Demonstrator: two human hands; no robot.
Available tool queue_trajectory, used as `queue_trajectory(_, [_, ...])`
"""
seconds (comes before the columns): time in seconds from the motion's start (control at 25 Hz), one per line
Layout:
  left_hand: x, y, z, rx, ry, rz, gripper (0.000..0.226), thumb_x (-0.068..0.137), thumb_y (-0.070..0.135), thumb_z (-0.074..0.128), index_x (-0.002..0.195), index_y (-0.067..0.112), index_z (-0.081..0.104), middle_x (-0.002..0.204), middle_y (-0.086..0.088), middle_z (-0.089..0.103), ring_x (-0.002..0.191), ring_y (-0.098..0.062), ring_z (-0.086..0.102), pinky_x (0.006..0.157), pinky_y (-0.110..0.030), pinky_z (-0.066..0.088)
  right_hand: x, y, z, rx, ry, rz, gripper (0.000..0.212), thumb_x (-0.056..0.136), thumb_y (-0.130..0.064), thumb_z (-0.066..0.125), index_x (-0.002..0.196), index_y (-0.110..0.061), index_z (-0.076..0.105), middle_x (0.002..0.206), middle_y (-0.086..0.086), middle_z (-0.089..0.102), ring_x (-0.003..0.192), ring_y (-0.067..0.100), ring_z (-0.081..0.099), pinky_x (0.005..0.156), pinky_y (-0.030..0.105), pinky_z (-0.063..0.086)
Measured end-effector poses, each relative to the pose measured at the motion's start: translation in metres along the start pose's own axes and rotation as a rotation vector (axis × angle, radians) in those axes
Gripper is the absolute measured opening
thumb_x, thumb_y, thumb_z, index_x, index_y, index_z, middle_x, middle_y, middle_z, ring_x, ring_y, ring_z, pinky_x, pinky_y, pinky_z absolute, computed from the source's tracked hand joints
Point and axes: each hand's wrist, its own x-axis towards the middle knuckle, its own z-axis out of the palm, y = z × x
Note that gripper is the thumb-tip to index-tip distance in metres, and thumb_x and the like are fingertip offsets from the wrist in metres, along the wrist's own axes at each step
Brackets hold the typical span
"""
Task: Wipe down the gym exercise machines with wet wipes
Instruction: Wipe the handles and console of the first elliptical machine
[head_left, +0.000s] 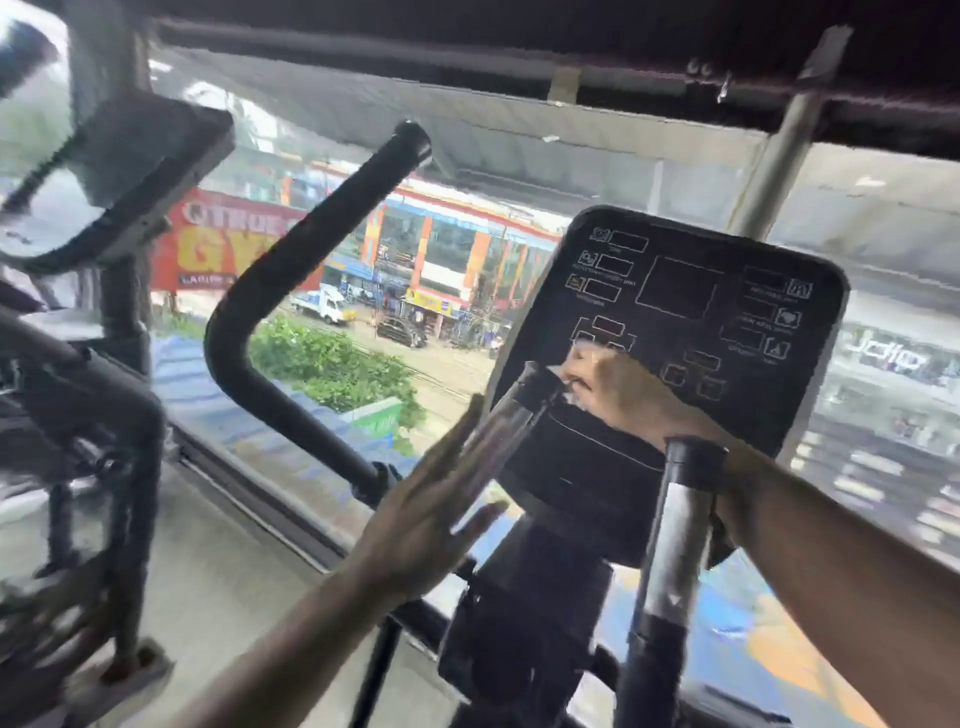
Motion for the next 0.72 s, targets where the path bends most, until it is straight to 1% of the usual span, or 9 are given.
queue_trajectory(0.08, [0.0, -0.003, 0.009, 0.001, 0.064, 0.008, 0.068, 0.106, 0.032, 0.049, 0.167, 0.032, 0.018, 0.173, 0.022, -0.001, 0.16, -0.011, 0.015, 0.123, -0.032, 0.028, 0.014, -0.005, -0.006, -0.118, -0.135, -0.1, 0.018, 0.091, -0.006, 0.069, 0.109, -0.009, 0.069, 0.104, 0.005, 0.059, 0.085, 0.026, 0.066, 0.079, 0.044, 0.058])
queue_trajectory(0.16, [-0.006, -0.01, 0.018, 0.003, 0.043, -0.03, 0.059, 0.11, 0.035, 0.039, 0.166, 0.027, 0.023, 0.175, 0.013, 0.006, 0.16, -0.016, 0.016, 0.123, -0.042, 0.031, 0.033, -0.009, -0.012, -0.202, -0.219, -0.177, 0.039, 0.089, 0.001, 0.066, 0.125, -0.012, 0.066, 0.111, 0.006, 0.057, 0.096, 0.025, 0.064, 0.086, 0.043, 0.058])
queue_trajectory(0.24, [-0.009, -0.011, 0.022, 0.017, 0.043, -0.072, 0.056, 0.112, 0.039, 0.033, 0.166, 0.03, 0.021, 0.175, 0.008, 0.008, 0.161, -0.019, 0.012, 0.125, -0.047, 0.029, 0.055, -0.002, -0.011, -0.261, -0.282, -0.205, 0.044, 0.092, 0.003, 0.057, 0.132, -0.016, 0.064, 0.118, 0.007, 0.055, 0.109, 0.024, 0.06, 0.089, 0.046, 0.057])
queue_trajectory(0.32, [-0.011, -0.007, 0.022, 0.081, 0.075, -0.104, 0.054, 0.113, 0.042, 0.03, 0.166, 0.038, 0.02, 0.176, 0.004, 0.005, 0.162, -0.024, 0.005, 0.128, -0.05, 0.021, 0.077, 0.006, -0.004, -0.317, -0.237, -0.245, 0.032, 0.099, -0.006, 0.055, 0.128, -0.015, 0.066, 0.12, 0.006, 0.055, 0.11, 0.026, 0.062, 0.084, 0.045, 0.059])
queue_trajectory(0.4, [-0.01, -0.006, 0.021, 0.132, 0.105, -0.134, 0.053, 0.112, 0.048, 0.028, 0.164, 0.043, 0.021, 0.176, 0.0, 0.004, 0.162, -0.027, 0.0, 0.128, -0.053, 0.015, 0.093, 0.017, 0.004, -0.354, -0.126, -0.257, 0.021, 0.102, -0.01, 0.056, 0.118, -0.015, 0.068, 0.114, 0.004, 0.056, 0.093, 0.026, 0.067, 0.07, 0.043, 0.062])
queue_trajectory(0.52, [-0.013, -0.006, 0.021, 0.107, 0.092, -0.153, 0.054, 0.112, 0.048, 0.03, 0.165, 0.042, 0.02, 0.176, 0.002, 0.006, 0.162, -0.026, 0.001, 0.127, -0.059, 0.019, 0.107, 0.025, 0.022, -0.379, -0.052, -0.266, 0.02, 0.089, 0.003, 0.066, 0.104, -0.008, 0.073, 0.105, 0.01, 0.059, 0.087, 0.025, 0.063, 0.071, 0.035, 0.06])
queue_trajectory(0.6, [-0.013, -0.006, 0.022, 0.094, 0.076, -0.155, 0.056, 0.112, 0.045, 0.033, 0.166, 0.04, 0.017, 0.176, 0.003, 0.007, 0.162, -0.025, 0.001, 0.126, -0.062, 0.021, 0.108, 0.02, 0.04, -0.473, -0.207, -0.323, 0.029, 0.073, 0.0, 0.083, 0.095, -0.017, 0.073, 0.098, -0.004, 0.055, 0.085, 0.004, 0.049, 0.074, 0.014, 0.043])
queue_trajectory(0.64, [-0.013, -0.006, 0.021, 0.083, 0.078, -0.165, 0.056, 0.112, 0.044, 0.033, 0.166, 0.04, 0.018, 0.176, 0.002, 0.006, 0.162, -0.025, 0.0, 0.125, -0.062, 0.021, 0.112, 0.026, 0.054, -0.505, -0.285, -0.399, 0.036, 0.068, -0.005, 0.088, 0.093, -0.023, 0.069, 0.097, -0.011, 0.048, 0.082, -0.004, 0.037, 0.073, 0.009, 0.033])
queue_trajectory(0.72, [-0.012, -0.005, 0.019, 0.067, 0.102, -0.178, 0.055, 0.112, 0.043, 0.035, 0.165, 0.041, 0.021, 0.176, 0.0, 0.002, 0.162, -0.028, -0.003, 0.126, -0.063, 0.019, 0.12, 0.022, 0.057, -0.538, -0.37, -0.516, 0.037, 0.074, -0.013, 0.084, 0.102, -0.029, 0.065, 0.102, -0.011, 0.044, 0.086, -0.001, 0.037, 0.077, 0.017, 0.034])
